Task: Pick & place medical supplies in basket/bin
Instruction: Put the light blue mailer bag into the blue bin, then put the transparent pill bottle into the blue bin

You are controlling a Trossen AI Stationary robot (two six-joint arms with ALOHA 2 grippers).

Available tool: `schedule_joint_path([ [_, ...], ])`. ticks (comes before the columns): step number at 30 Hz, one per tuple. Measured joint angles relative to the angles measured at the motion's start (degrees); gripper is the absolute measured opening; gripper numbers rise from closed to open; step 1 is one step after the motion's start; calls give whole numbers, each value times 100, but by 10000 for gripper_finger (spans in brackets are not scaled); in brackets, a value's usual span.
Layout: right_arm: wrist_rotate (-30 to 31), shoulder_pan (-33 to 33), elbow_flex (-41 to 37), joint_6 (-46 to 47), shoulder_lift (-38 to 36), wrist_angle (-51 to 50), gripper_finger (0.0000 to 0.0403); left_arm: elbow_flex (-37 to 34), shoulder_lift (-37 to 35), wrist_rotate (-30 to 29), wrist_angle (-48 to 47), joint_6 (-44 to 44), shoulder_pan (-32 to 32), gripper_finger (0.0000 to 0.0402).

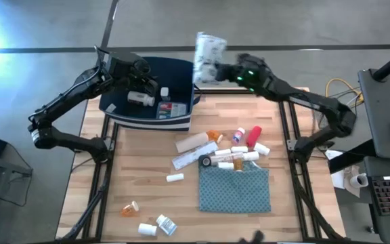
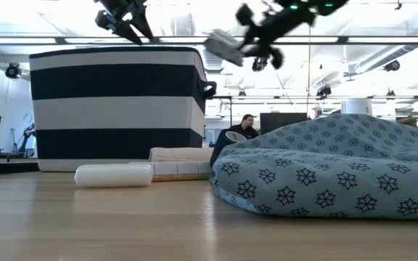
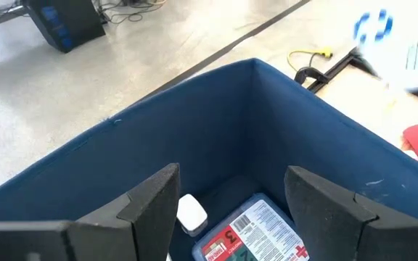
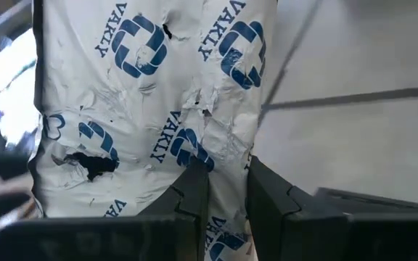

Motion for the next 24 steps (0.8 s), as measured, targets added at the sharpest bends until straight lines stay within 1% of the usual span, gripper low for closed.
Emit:
schedule_joint_path([
  [7,-924,58,2212,-692,1538,-848,54,0,-456,-9,-1,0,-1,228],
  [11,-1165,50,3302,-1007,2251,-1523,54,0,-742,-21,-3,-70,1,228],
  [15,-1842,59,4311,-1294,2993,-2238,59,-45,-946,-25,-5,-151,1,228],
  [17,-2192,75,4788,-1416,3394,-2669,80,-84,-1003,-23,-14,-151,1,228],
  [19,-2417,105,5207,-1549,3771,-3113,108,-127,-1038,-23,-98,-151,1,228],
  [23,-2453,140,5941,-1716,4245,-3896,156,-144,-1043,-13,-601,-288,-1,228],
  [24,-2440,142,6038,-1832,4300,-3934,166,-144,-1038,-9,-736,-350,-1,228],
])
